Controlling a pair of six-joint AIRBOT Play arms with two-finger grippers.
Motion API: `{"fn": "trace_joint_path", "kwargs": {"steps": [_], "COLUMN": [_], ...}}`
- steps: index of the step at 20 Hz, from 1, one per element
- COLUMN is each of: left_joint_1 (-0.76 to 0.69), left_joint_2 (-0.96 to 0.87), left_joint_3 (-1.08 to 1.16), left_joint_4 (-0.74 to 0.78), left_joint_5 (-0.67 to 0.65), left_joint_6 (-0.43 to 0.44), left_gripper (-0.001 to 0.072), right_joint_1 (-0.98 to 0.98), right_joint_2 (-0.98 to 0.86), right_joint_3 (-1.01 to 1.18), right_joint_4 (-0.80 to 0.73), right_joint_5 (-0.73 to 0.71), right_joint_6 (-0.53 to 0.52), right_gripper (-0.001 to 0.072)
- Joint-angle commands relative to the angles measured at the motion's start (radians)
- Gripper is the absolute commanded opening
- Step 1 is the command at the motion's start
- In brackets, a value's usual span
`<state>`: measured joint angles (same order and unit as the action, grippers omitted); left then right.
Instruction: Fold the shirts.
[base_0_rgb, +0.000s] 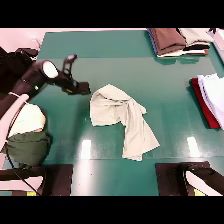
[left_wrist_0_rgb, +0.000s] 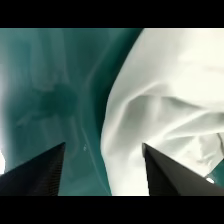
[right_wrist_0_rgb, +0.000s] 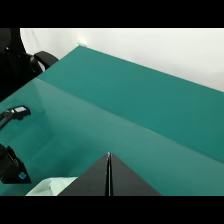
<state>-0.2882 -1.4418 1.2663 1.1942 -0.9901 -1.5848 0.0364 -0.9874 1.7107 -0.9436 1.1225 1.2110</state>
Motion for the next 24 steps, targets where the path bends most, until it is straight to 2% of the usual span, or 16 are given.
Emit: {"fn": "trace_joint_path", "kwargs": {"steps": [1, 4, 5, 6, 7, 11, 14, 15, 16, 17, 20, 24], "left_joint_1": [-0.033, -0.074, -0.077, -0.072, -0.064, -0.006, 0.006, 0.005, 0.005, 0.005, 0.005, 0.005], "left_joint_2": [-0.052, -0.079, -0.080, -0.080, -0.077, -0.030, 0.013, 0.016, 0.015, 0.014, 0.014, 0.014], "left_joint_3": [-0.112, -0.111, -0.109, -0.100, -0.083, 0.011, 0.037, 0.037, 0.037, 0.037, 0.037, 0.037], "left_joint_4": [-0.101, -0.129, -0.129, -0.125, -0.124, -0.061, -0.015, -0.011, -0.011, -0.011, -0.011, -0.011], "left_joint_5": [0.109, 0.172, 0.186, 0.184, 0.167, 0.097, 0.099, 0.100, 0.099, 0.100, 0.100, 0.099], "left_joint_6": [0.035, 0.049, 0.048, 0.048, 0.048, 0.051, 0.076, 0.076, 0.076, 0.075, 0.075, 0.075], "left_gripper": [0.0568, 0.0552, 0.0385, 0.0158, 0.0035, 0.0025, 0.0025, 0.0025, 0.0025, 0.0025, 0.0025, 0.0025], "right_joint_1": [0.000, 0.000, -0.001, -0.004, -0.019, -0.171, -0.318, -0.349, -0.363, -0.364, -0.304, -0.143], "right_joint_2": [0.000, 0.000, 0.001, 0.002, 0.003, 0.003, 0.003, 0.002, 0.002, 0.002, 0.002, 0.002], "right_joint_3": [-0.054, -0.098, -0.121, -0.148, -0.186, -0.431, -0.723, -0.832, -0.930, -1.025, -1.203, -1.263], "right_joint_4": [0.002, 0.000, -0.002, -0.001, -0.002, -0.003, -0.002, 0.000, 0.000, -0.001, 0.001, 0.007], "right_joint_5": [0.005, 0.013, 0.019, 0.037, 0.083, 0.303, 0.336, 0.314, 0.285, 0.253, 0.162, 0.087], "right_joint_6": [0.001, 0.001, 0.001, 0.001, 0.001, 0.015, 0.015, 0.015, 0.014, 0.009, 0.003, 0.014], "right_gripper": [0.0022, 0.0022, 0.0022, 0.0022, 0.0022, 0.0022, 0.0028, 0.0173, 0.0395, 0.0456, 0.0453, 0.0453]}}
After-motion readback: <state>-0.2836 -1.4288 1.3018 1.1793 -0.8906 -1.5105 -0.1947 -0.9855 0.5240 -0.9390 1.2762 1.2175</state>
